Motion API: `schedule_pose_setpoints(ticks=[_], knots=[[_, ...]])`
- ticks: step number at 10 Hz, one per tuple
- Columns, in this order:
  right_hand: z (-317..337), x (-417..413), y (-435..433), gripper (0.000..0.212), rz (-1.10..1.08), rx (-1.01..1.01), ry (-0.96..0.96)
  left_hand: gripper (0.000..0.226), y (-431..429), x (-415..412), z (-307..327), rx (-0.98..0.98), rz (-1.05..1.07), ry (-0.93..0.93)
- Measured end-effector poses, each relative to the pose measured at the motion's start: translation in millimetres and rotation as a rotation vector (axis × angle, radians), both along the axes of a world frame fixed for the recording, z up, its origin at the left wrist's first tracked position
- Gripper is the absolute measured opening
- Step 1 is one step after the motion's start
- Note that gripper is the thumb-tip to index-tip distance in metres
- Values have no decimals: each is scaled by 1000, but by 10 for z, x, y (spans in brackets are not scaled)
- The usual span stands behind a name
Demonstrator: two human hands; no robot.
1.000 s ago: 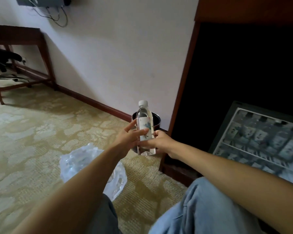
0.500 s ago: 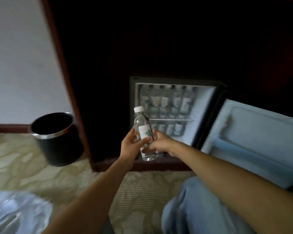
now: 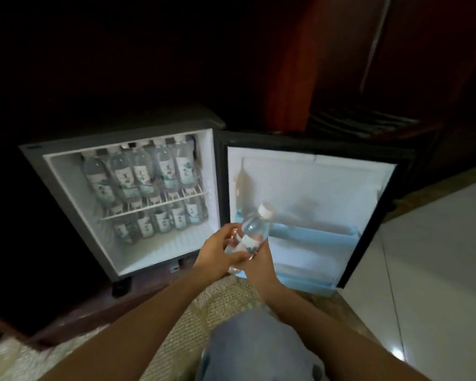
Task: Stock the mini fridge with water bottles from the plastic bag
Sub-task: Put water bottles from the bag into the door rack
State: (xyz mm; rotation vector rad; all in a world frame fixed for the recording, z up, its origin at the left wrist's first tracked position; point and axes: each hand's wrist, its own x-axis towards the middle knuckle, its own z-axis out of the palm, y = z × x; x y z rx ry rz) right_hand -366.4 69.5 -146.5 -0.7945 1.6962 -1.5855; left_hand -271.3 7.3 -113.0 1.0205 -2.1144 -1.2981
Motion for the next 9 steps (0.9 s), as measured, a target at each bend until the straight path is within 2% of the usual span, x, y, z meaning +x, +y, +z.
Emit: schedule_pose_setpoints(ticks=[1,2,3,4,5,7,9], knots=[[-231,-123,-4,56,12,53,34,54,-10,-112,-273,17,62,-61],[-398,-252,-30,48,18,152,238,59,-98,-230,-506,87,71,-165],[-577,-339,-135,32,-59,182,343,56,-208,-314,-679,104,49,-207],[-765,-455,-204,44,51,166,559,54,-269,-399,-862,179,91,-125],[-829,-538,-324,48,25,166,456,51,-311,-470,-984,221,158,-29],[-1090,-594,-399,26,10,160,168,52,-389,-524,-1271,271,180,-31],[-1127,-713,-411,72,82,297,149,32,-375,-595,-1354,167,308,-55]])
